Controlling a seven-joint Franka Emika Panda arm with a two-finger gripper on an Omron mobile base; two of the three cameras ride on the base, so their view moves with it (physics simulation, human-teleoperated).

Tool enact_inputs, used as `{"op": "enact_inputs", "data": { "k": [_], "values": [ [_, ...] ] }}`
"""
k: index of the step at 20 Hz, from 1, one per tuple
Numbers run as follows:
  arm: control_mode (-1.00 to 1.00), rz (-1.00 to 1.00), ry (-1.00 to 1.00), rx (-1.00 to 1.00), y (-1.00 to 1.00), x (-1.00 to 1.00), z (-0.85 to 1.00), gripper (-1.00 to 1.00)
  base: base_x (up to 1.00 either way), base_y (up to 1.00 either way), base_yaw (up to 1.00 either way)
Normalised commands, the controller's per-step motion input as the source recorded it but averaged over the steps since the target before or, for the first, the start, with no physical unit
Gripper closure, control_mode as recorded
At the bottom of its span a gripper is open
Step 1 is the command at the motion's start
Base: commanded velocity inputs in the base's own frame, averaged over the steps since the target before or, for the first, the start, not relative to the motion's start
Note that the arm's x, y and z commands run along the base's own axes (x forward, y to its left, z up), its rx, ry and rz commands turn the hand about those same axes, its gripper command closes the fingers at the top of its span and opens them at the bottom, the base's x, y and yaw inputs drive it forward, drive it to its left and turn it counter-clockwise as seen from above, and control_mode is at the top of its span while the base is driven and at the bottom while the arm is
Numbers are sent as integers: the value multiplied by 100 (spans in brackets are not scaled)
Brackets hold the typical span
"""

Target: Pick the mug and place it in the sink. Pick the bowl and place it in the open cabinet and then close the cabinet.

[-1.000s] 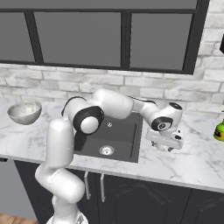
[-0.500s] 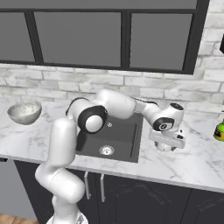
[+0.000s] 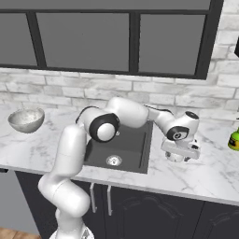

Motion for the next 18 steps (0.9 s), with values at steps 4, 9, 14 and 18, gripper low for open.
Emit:
{"op": "enact_inputs", "data": {
  "k": [4,9,14,18],
  "values": [
    [-100,1,0,0,0,-1,-33,100,0,0,0],
    [-100,0,0,0,12,-14,-34,100,0,0,0],
    [-100,1,-1,-1,44,-18,-11,100,0,0,0],
    [-100,0,4,-10,22,0,66,100,0,0,0]
  ]
}}
